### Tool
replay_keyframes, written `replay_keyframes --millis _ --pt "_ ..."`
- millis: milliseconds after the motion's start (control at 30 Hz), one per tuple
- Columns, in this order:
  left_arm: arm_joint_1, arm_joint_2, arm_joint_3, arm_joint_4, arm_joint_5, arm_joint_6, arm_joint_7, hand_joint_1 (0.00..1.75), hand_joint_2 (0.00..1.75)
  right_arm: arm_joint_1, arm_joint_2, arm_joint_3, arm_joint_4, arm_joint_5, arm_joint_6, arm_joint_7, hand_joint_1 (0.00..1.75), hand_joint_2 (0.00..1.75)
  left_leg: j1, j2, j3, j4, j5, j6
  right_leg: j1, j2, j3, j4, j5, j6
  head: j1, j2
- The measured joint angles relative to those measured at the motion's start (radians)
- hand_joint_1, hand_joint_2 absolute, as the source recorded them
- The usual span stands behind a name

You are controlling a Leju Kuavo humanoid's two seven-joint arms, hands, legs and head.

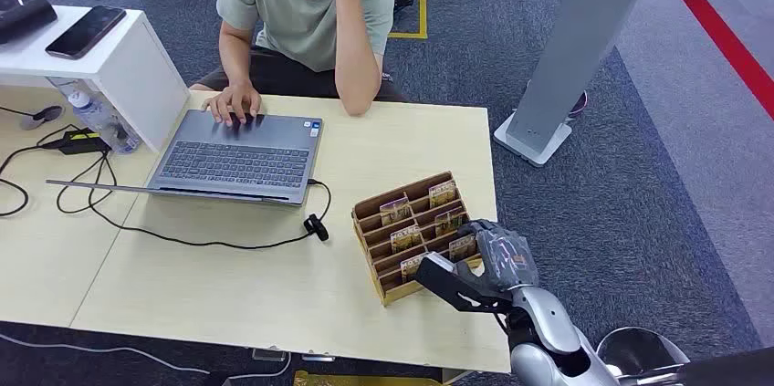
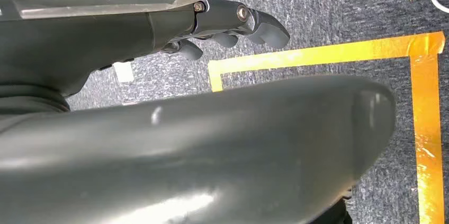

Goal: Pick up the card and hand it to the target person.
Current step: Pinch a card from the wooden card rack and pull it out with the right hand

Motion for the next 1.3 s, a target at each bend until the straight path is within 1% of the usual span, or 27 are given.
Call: replay_keyframes --millis 233,700,767,900,933,1100,1300 --pt "0.000 0.000 -0.008 0.000 0.000 0.000 0.000 0.00 0.00 0.000 -0.002 -0.001 0.005 0.001 -0.001 0.000 0.87 1.75 0.000 0.000 0.000 0.000 0.000 0.000 0.000 0.000 0.000 0.000 0.000 0.000 0.000 0.000" --pt "0.000 0.000 -0.011 0.000 0.001 0.000 0.000 0.00 0.00 0.000 -0.005 -0.015 0.021 0.001 -0.002 -0.012 0.88 1.75 0.000 0.000 0.000 0.000 0.000 0.000 0.000 0.000 0.000 0.000 0.000 0.000 0.000 0.000" --pt "0.000 0.000 -0.011 0.000 0.001 0.000 0.000 0.00 0.00 0.000 -0.005 -0.018 0.024 0.000 -0.002 -0.013 0.92 1.75 0.000 0.000 0.000 0.000 0.000 0.000 0.000 0.000 0.000 0.000 0.000 0.000 0.000 0.000" --pt "0.000 0.000 -0.011 0.000 0.001 0.000 0.000 0.00 0.00 0.000 -0.005 -0.020 0.027 0.000 -0.003 -0.014 1.31 1.75 0.000 0.000 0.000 0.000 0.000 0.000 0.000 0.000 0.000 0.000 0.000 0.000 0.000 0.000" --pt "0.000 0.000 -0.011 0.000 0.001 0.000 0.000 0.00 0.00 0.000 -0.005 -0.021 0.028 0.000 -0.004 -0.014 1.34 1.75 0.000 0.000 0.000 0.000 0.000 0.000 0.000 0.000 0.000 0.000 0.000 0.000 0.000 0.000" --pt "0.000 0.000 -0.012 0.000 0.005 0.000 0.000 0.00 0.00 -0.001 -0.005 -0.023 0.032 -0.001 -0.005 -0.017 1.39 1.75 0.000 0.000 0.000 0.000 0.000 0.000 0.000 0.000 0.000 0.000 0.000 0.000 0.000 0.000" --pt "0.000 0.000 -0.014 0.000 0.007 0.000 -0.001 0.00 0.00 -0.005 -0.005 -0.024 0.034 -0.002 -0.007 -0.017 1.36 1.75 0.000 0.000 0.000 0.000 0.000 0.000 0.000 0.000 0.000 0.000 0.000 0.000 0.000 0.000"
